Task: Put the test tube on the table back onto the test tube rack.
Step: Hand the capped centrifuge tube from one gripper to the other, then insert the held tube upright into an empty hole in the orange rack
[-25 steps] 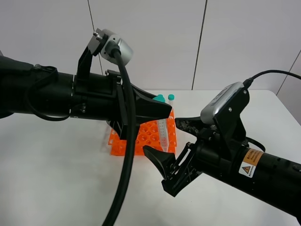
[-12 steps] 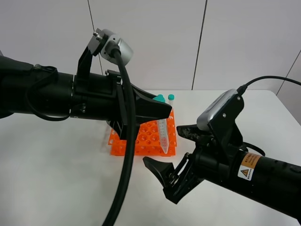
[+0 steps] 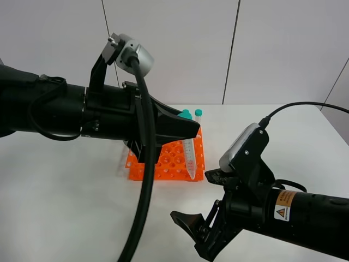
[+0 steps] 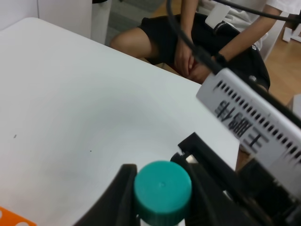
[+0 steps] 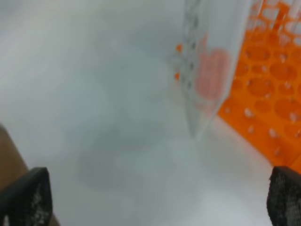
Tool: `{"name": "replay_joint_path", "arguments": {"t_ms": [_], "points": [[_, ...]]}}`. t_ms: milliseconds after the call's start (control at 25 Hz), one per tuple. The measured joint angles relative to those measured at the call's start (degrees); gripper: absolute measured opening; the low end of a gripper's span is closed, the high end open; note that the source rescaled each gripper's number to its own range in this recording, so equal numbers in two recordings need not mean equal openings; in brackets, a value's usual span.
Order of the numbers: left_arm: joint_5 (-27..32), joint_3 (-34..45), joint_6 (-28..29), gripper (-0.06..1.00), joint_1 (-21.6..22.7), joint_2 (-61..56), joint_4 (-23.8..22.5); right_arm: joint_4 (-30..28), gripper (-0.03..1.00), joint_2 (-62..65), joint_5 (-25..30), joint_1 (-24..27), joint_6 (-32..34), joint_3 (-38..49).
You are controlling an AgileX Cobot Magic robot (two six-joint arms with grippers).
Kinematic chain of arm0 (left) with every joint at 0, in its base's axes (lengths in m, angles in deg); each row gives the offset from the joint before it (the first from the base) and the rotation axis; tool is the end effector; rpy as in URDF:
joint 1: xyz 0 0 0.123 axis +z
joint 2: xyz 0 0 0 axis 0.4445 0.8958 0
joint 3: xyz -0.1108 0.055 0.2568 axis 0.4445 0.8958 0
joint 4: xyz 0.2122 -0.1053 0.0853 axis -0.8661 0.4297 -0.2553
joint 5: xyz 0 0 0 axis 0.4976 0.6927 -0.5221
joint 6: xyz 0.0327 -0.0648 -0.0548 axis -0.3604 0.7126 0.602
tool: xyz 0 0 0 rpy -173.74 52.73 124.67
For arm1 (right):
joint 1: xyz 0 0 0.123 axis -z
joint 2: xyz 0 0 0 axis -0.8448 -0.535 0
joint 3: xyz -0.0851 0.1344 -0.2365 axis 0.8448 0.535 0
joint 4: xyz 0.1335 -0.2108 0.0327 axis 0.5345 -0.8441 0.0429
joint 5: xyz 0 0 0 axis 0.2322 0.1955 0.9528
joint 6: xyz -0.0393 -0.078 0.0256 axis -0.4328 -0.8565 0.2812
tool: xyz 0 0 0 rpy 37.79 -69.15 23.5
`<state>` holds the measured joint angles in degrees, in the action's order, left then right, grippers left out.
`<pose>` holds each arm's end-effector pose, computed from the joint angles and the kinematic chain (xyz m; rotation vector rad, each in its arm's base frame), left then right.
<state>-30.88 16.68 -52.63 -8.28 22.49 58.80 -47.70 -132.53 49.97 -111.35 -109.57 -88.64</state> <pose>0.2137 -0.2055 0.2932 0.9057 1.8339 -0.9617 0.1308 0.1672 0.2018 -0.9666 1.9451 0.4553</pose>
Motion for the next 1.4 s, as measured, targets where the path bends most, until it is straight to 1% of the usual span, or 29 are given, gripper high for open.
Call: {"name": "replay_joint_path", "arguments": {"t_ms": [160, 320, 520, 720, 1120, 1240, 1400], "points": [[0.36, 0.0, 0.0, 0.0, 0.0, 0.0, 0.0, 0.0, 0.99, 0.0, 5.53, 4.44, -0.02, 0.0], [0.36, 0.0, 0.0, 0.0, 0.0, 0.0, 0.0, 0.0, 1.0, 0.0, 9.37, 9.82, -0.02, 0.0], [0.36, 0.0, 0.0, 0.0, 0.0, 0.0, 0.0, -1.13, 1.0, 0.0, 12.56, 16.02, -0.02, 0.0], [0.36, 0.0, 0.0, 0.0, 0.0, 0.0, 0.0, -3.14, 1.0, 0.0, 12.64, 22.73, -0.02, 0.0], [0.36, 0.0, 0.0, 0.0, 0.0, 0.0, 0.0, -4.01, 1.0, 0.0, 8.42, 38.37, -0.02, 0.0], [0.36, 0.0, 0.0, 0.0, 0.0, 0.0, 0.0, -4.43, 1.0, 0.0, 8.41, 41.05, -0.02, 0.0], [0.36, 0.0, 0.0, 0.0, 0.0, 0.0, 0.0, -7.68, 1.0, 0.0, 9.79, 44.16, -0.28, 0.0]]}}
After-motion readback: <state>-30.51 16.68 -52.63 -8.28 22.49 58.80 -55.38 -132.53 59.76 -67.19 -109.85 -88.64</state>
